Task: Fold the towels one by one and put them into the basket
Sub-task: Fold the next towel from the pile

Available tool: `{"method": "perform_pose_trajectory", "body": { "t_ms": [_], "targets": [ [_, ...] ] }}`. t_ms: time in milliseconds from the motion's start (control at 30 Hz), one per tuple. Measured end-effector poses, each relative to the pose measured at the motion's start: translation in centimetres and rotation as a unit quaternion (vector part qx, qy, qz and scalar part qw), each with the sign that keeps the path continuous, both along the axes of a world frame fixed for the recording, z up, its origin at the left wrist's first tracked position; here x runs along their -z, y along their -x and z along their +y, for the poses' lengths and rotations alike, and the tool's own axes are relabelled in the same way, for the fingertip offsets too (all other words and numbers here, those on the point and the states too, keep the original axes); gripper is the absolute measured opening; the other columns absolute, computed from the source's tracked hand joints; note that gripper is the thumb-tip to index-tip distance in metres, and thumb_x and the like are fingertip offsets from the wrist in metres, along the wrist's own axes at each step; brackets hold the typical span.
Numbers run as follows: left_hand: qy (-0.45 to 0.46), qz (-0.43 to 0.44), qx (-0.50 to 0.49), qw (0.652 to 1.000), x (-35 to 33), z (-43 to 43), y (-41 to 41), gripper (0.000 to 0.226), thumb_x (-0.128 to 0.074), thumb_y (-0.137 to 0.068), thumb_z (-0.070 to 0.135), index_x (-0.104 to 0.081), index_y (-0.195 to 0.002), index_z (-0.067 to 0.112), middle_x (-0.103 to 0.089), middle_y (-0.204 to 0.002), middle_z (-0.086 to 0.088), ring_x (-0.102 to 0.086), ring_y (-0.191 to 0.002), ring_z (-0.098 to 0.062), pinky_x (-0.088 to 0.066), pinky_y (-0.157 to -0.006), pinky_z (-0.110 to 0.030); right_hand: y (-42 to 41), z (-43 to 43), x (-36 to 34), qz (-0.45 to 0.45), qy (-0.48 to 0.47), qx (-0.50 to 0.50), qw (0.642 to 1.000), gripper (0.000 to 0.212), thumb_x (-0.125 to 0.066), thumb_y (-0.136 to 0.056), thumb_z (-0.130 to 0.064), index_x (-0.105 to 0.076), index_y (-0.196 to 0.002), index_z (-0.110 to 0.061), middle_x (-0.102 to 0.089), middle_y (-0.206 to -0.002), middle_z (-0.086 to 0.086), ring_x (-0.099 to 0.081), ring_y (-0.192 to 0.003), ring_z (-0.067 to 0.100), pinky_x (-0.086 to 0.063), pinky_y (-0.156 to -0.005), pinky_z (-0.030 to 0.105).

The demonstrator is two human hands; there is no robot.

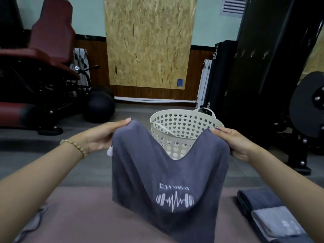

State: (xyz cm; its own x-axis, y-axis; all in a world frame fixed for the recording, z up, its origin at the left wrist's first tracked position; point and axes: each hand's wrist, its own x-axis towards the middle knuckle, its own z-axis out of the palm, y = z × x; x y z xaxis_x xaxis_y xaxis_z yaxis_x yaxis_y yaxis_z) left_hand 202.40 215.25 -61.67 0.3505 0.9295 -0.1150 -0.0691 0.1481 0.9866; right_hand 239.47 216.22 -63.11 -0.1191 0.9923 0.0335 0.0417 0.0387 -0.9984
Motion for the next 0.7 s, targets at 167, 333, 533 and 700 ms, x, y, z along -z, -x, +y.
{"method": "perform_pose_trajectory", "body": {
  "t_ms": [167,333,533,700],
  "targets": [
    [0.074,0.016,-0.086,0.993,6.2,0.8,1.8,0.028,-0.055,-0.088,0.029,-0.076,-0.085,0.01,-0.072,-0.1,-0.009,-0.071,-0.076,-0.011,-0.056,-0.061,-0.019,-0.7,1.2,5.3,-0.077,0.04,0.054,0.995,0.009,-0.066,-0.087,-0.017,-0.069,-0.094,-0.011,-0.07,-0.093,0.0,-0.063,-0.08,0.007,-0.051,-0.062,0.011],
    [0.052,0.228,-0.265,0.936,18.1,0.9,3.8,0.013,-0.065,-0.088,0.016,-0.066,-0.097,0.006,-0.062,-0.096,-0.007,-0.057,-0.069,-0.007,-0.044,-0.055,-0.012,-1.9,1.7,15.6,-0.24,0.047,0.105,0.964,0.007,-0.064,-0.089,-0.011,-0.066,-0.095,-0.009,-0.066,-0.09,0.02,-0.055,-0.073,0.016,-0.048,-0.057,0.011],
    [0.084,0.157,-0.341,0.923,25.2,3.3,1.6,0.019,-0.062,-0.089,0.008,-0.051,-0.074,0.01,-0.057,-0.038,0.001,-0.048,-0.028,-0.006,-0.041,-0.033,-0.013,-1.4,3.6,23.3,-0.338,0.067,0.149,0.927,0.021,-0.063,-0.09,-0.019,-0.067,-0.11,-0.015,-0.07,-0.079,0.003,-0.065,-0.061,0.016,-0.054,-0.063,0.025],
    [0.037,0.133,-0.371,0.918,27.5,6.9,0.6,0.017,-0.061,-0.091,0.012,-0.054,-0.076,0.009,-0.065,-0.048,0.006,-0.059,-0.042,0.0,-0.048,-0.047,-0.01,-0.7,6.5,25.2,-0.163,0.141,0.193,0.957,0.018,-0.047,-0.095,-0.001,-0.059,-0.109,-0.007,-0.058,-0.08,0.009,-0.056,-0.035,0.004,-0.049,-0.043,0.011]
  ]
}}
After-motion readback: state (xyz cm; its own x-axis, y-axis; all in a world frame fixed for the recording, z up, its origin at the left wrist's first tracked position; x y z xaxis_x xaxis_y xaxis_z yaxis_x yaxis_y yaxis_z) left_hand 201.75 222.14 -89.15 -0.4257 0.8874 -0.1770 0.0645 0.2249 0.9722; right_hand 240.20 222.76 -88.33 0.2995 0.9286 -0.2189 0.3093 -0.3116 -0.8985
